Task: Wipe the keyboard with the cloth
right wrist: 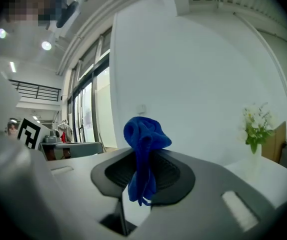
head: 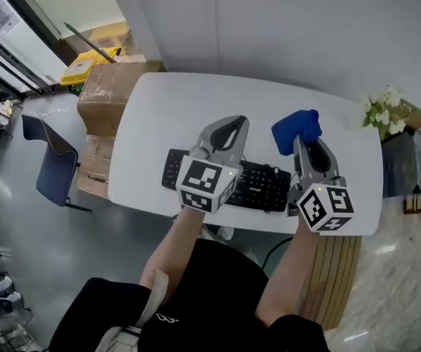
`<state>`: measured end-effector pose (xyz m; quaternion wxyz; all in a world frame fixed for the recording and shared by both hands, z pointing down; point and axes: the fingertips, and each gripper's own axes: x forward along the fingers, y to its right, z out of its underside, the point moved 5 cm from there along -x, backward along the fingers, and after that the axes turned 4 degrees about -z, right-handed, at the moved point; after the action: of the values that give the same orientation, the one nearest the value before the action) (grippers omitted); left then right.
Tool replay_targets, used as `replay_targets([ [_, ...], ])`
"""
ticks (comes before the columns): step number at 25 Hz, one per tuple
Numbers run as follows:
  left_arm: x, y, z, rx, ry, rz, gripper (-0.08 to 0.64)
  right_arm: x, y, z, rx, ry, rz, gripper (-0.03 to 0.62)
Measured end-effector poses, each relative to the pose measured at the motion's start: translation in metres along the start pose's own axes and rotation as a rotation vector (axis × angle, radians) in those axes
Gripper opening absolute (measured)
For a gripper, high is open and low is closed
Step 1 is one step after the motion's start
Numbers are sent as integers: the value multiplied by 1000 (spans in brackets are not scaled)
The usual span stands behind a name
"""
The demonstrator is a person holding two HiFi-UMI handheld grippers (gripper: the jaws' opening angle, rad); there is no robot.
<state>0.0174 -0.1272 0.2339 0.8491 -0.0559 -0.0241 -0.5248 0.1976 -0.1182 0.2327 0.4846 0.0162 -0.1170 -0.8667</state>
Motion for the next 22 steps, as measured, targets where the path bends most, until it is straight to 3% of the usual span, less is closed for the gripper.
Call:
replay_targets([
  [4, -16, -19, -34, 12, 95, -81, -2, 21, -28, -32, -66, 93, -59, 87],
  [9, -29, -29, -64, 53, 162, -123, -2, 40, -60, -53, -138, 125, -95, 83],
  [22, -39, -34, -82, 63, 200, -131, -2, 49, -91, -65, -222, 116, -123, 83],
])
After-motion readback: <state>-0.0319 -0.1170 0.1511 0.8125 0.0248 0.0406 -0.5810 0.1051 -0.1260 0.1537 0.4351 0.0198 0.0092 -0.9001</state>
